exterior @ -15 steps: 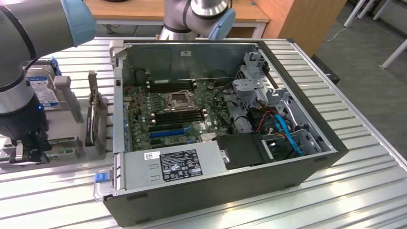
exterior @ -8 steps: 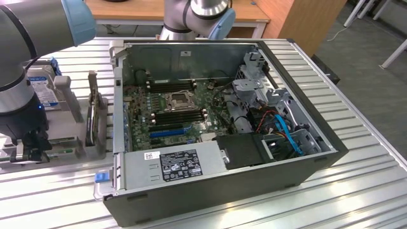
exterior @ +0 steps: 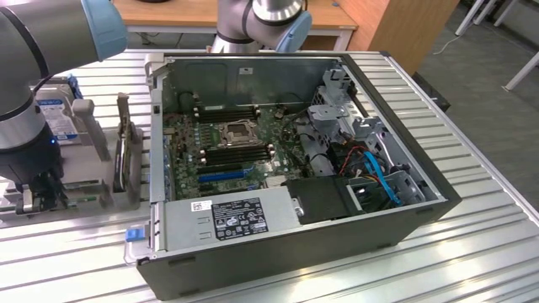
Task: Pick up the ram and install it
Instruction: 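Pick up the ram and move it above insertion slot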
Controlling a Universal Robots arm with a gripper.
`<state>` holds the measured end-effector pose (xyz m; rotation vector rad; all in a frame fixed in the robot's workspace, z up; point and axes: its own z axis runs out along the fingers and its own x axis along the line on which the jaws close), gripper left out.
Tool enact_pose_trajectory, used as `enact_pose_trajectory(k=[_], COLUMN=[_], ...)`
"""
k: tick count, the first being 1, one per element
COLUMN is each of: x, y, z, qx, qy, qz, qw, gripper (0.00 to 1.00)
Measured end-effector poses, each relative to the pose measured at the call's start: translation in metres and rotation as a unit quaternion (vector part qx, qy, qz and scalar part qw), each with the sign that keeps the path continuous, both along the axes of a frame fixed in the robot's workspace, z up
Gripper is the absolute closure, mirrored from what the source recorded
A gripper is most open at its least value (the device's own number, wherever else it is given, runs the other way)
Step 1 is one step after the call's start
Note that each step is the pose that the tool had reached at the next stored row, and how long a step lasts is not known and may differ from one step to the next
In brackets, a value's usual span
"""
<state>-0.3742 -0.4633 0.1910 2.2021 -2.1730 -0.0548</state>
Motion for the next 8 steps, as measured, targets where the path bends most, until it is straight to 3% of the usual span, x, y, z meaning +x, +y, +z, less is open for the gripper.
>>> enact_pose_trajectory(k=[8], x=[0.0], y=[0.0], z=[0.0], qx=[0.0], qy=[0.0], qz=[0.0], qw=[1.0], gripper=[0.86])
